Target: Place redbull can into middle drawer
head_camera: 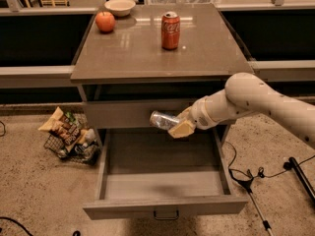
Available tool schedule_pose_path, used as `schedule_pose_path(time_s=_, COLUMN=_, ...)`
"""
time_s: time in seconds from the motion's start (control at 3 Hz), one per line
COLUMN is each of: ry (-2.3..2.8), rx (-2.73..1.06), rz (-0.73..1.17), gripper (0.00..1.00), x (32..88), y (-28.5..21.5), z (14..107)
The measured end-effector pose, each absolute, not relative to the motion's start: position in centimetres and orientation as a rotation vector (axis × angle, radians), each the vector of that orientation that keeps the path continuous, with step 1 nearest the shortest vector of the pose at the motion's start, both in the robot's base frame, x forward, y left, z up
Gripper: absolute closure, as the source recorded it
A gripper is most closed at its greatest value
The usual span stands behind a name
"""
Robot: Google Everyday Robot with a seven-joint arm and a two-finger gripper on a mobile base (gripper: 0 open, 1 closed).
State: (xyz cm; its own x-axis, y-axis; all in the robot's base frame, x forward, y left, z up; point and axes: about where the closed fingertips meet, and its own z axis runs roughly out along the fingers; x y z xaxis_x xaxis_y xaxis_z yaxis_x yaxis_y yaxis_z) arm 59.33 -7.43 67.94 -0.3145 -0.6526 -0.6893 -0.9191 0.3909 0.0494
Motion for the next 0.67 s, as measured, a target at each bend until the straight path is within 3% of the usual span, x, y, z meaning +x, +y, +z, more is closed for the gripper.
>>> schedule_pose_path(time_s=0.67, ry=2.131, rx=-1.234, rz=0.546, gripper=1.00, x=56.7, y=-11.8, z=62.1)
